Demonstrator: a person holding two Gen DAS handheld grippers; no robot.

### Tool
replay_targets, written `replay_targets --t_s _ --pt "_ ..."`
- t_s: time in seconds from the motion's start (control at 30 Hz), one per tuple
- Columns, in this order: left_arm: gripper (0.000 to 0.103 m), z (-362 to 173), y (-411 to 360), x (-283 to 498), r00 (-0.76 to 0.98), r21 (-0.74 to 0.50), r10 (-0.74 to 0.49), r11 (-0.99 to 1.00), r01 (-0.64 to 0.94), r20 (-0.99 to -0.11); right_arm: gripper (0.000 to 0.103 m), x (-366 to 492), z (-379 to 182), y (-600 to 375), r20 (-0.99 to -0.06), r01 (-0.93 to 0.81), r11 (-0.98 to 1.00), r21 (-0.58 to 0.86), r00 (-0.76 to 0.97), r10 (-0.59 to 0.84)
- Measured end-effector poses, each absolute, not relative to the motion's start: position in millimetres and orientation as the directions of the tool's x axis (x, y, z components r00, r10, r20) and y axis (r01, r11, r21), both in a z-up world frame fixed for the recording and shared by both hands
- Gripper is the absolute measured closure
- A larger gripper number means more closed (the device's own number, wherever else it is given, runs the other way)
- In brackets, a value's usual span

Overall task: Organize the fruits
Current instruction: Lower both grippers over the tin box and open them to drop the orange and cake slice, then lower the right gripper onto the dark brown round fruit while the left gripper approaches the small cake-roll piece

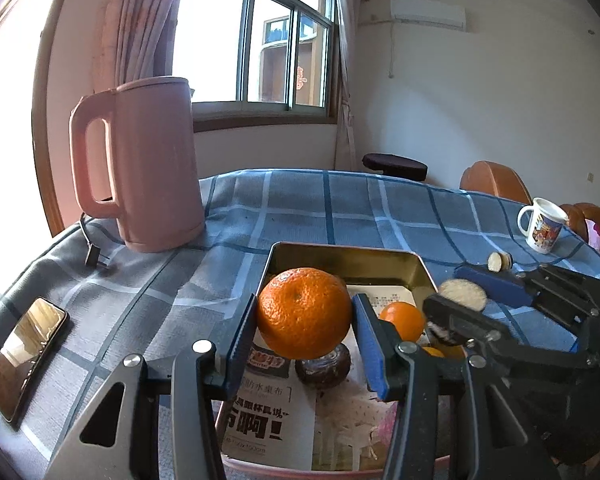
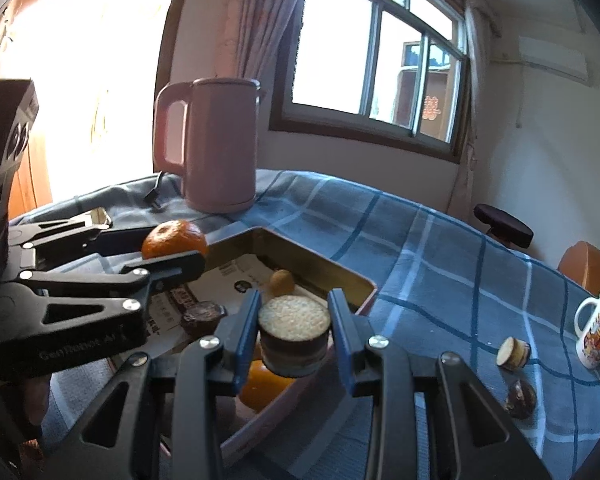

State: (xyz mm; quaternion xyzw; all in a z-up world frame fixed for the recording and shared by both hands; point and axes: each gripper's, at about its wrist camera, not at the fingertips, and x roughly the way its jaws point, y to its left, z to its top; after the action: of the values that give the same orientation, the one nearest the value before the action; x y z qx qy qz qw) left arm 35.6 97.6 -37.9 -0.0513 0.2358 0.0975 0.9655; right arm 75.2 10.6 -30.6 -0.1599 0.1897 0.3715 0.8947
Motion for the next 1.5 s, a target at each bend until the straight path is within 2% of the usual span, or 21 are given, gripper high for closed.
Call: replay_targets --t_s 0.5,0.83,0.97,1.1,1.33,1.5 --pt "0.053 -44.8 104.3 45.0 0.837 -0.068 0.134 0.978 -0.2 -0.53 0.066 84.4 -39.3 22.6 -0.546 -0.77 0.626 -0.12 0.578 0.607" --pt "0.053 -46.1 99.9 47.4 0.829 -0.04 0.139 0.981 -0.19 -0.542 0.064 73.5 -43.7 33.9 -0.558 -0.781 0.595 -0.189 0.585 0.589" --pt "0.05 -44.7 100.4 44.9 0.837 -0.049 0.141 0.979 -0.196 -0.529 0.047 79.7 -42.1 28.3 -0.551 -0.767 0.621 -0.161 0.592 0.588" --pt "0.032 -37.3 97.4 38.0 0.856 -0.045 0.15 0.979 -0.197 -0.494 0.037 77.5 -36.5 17.0 -0.511 -0.749 0.643 -0.161 0.621 0.595" --pt "0.03 -24.6 89.4 31.7 0.883 -0.066 0.121 0.983 -0.169 -0.453 0.026 75.5 -19.9 -17.5 -0.456 -0.699 0.694 -0.173 0.681 0.573" --pt "0.029 -16.5 67.6 35.0 0.897 -0.07 0.086 0.989 -0.129 -0.433 0.022 95.8 -14.6 -71.1 -0.449 -0.59 0.786 -0.186 0.763 0.466"
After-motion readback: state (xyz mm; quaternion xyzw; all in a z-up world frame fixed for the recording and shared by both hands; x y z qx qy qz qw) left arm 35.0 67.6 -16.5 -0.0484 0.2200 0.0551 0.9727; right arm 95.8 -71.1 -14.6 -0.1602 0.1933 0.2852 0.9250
